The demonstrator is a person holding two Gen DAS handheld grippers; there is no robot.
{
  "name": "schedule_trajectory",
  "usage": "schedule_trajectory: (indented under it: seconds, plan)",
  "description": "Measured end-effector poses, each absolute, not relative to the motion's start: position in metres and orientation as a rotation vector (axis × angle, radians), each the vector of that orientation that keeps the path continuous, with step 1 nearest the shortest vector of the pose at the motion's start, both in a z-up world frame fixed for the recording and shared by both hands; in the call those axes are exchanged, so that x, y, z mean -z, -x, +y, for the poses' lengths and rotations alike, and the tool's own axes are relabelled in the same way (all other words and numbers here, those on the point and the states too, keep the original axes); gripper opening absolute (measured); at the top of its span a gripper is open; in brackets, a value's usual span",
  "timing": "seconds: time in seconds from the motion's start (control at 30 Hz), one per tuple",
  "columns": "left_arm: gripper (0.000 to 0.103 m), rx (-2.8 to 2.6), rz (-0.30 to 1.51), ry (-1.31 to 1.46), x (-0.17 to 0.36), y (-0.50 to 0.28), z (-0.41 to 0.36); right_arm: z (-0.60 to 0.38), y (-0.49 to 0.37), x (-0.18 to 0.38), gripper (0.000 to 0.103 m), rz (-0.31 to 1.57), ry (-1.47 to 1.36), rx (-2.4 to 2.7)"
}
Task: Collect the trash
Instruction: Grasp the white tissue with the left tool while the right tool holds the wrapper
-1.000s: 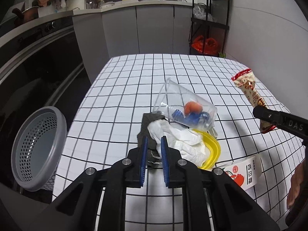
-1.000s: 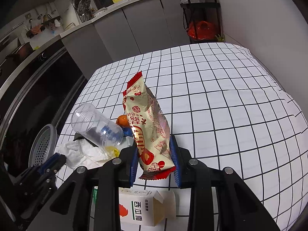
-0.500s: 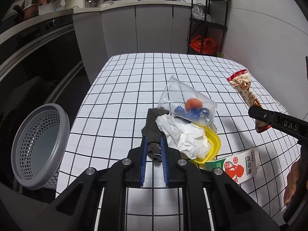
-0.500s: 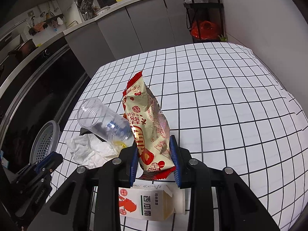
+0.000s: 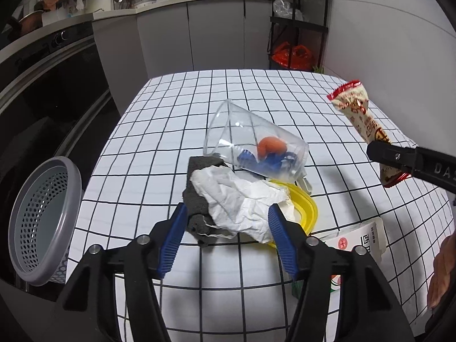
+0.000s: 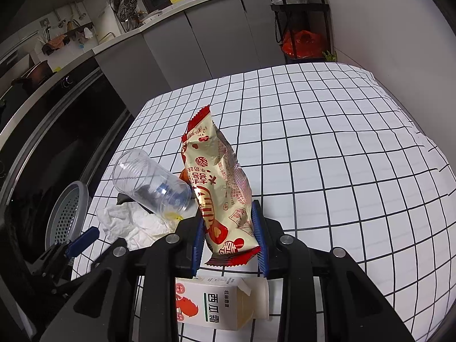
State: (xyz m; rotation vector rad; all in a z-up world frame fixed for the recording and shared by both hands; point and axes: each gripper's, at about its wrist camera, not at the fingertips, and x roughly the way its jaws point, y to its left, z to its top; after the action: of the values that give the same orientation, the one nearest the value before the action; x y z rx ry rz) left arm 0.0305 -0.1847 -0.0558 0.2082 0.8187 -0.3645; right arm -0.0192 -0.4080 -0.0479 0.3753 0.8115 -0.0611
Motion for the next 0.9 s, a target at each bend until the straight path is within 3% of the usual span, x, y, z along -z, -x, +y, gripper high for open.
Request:
schedule_trajectory:
  seconds: [0.4, 0.47, 0.53, 0.6, 0.73, 0.9]
  plan:
    - [0.063, 0.337, 0.885, -0.229, 0.081, -0.044, -0.205, -0.413, 0.018, 0.044, 0.03, 0.804, -0.389, 0.051]
    - [0.053, 0.329, 0.877, -0.243, 0.082, -0.043, -0.207, -0.413, 0.018, 0.045, 0.03, 0.806, -0.388, 0.051]
    - [0.035, 0.324, 0.876, -0.257, 0.083, -0.042, -0.209, -0.413, 0.018, 0.045, 0.03, 0.808, -0.389, 0.051]
    - [0.023, 0.331, 0.882, -0.257, 0.083, -0.042, -0.209, -0.412, 0.017, 0.046, 0.03, 0.808, -0.389, 0.052]
    - [0.011, 0.342, 0.884, -0.25, 0.082, -0.04, -0.208, -0.412, 0.017, 0.046, 0.03, 0.809, -0.388, 0.052]
    - [0.01, 0.349, 0.875, -0.233, 0.076, -0.038, -0.203, -0.412, 0.017, 0.046, 0.03, 0.809, -0.389, 0.052]
